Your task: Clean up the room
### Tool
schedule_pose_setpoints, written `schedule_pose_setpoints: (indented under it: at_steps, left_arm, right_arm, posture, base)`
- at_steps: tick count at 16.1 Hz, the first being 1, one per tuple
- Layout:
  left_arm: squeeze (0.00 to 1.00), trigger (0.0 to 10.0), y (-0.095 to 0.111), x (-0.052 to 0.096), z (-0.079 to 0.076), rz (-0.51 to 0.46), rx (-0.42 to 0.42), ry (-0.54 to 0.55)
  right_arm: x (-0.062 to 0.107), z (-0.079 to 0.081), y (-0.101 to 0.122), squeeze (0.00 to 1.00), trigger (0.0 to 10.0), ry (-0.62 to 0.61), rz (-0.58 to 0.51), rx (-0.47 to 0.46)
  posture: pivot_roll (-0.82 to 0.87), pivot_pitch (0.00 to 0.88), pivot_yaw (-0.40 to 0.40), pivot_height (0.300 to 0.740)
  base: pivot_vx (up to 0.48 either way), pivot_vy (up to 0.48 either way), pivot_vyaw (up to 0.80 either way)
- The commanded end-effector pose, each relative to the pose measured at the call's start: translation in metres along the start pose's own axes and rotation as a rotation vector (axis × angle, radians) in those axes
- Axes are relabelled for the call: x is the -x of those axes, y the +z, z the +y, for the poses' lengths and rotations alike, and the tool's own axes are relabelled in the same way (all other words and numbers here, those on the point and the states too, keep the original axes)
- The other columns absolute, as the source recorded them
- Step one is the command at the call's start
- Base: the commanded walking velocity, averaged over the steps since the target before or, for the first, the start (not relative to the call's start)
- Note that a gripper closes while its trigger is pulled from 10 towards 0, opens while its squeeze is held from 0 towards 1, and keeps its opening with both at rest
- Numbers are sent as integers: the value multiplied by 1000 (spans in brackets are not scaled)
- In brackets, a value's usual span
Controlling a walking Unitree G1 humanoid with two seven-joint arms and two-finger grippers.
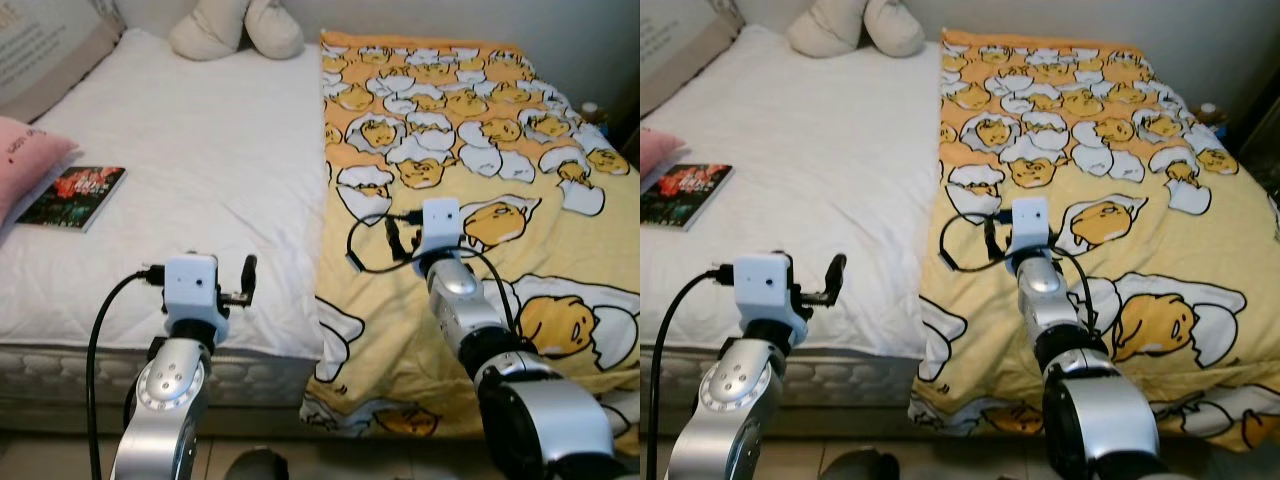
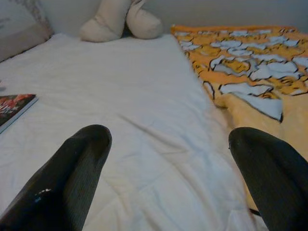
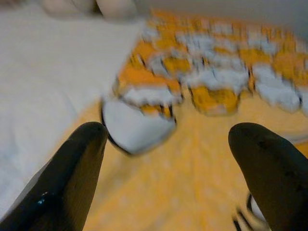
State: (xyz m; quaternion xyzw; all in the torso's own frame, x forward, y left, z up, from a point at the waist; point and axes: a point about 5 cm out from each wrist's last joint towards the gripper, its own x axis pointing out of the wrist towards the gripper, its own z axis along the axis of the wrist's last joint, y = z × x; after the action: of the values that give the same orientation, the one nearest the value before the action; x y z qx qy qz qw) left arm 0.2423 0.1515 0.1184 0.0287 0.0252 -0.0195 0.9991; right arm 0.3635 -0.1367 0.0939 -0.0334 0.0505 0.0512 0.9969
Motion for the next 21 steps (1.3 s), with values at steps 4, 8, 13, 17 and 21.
schedule_pose_setpoints:
  at_steps: [4, 8, 13, 17, 21]
  left_arm:
    - [0, 10000, 11, -15, -19, -65, 9, -87]
    - [0, 10000, 16, -29, -15, -95, 9, -89]
    - [0, 10000, 12, 14, 7, -28, -7, -44]
    - [0, 10000, 44, 6, -3, -144, 10, -59]
    - [0, 10000, 34, -8, 12, -81, -34, 5]
  right_arm:
    - [16, -2, -1, 0, 10000, 2, -110, -23]
    - [45, -18, 0, 0, 10000, -91, -189, -51]
    - [145, -30, -11, 0, 10000, 30, -148, 17]
    - [134, -25, 8, 0, 10000, 49, -177, -27]
    - [113, -23, 13, 0, 10000, 49, -176, -53]
  posture:
    - [88, 0, -24, 740]
    - [29, 0, -6, 740]
    - [10, 0, -42, 740]
    - [33, 0, -62, 740]
    - [29, 0, -54, 740]
  base:
    - [0, -454, 0]
    - [0, -448, 0]
    - [0, -88, 0]
    - [240, 0, 0]
    - [480, 0, 0]
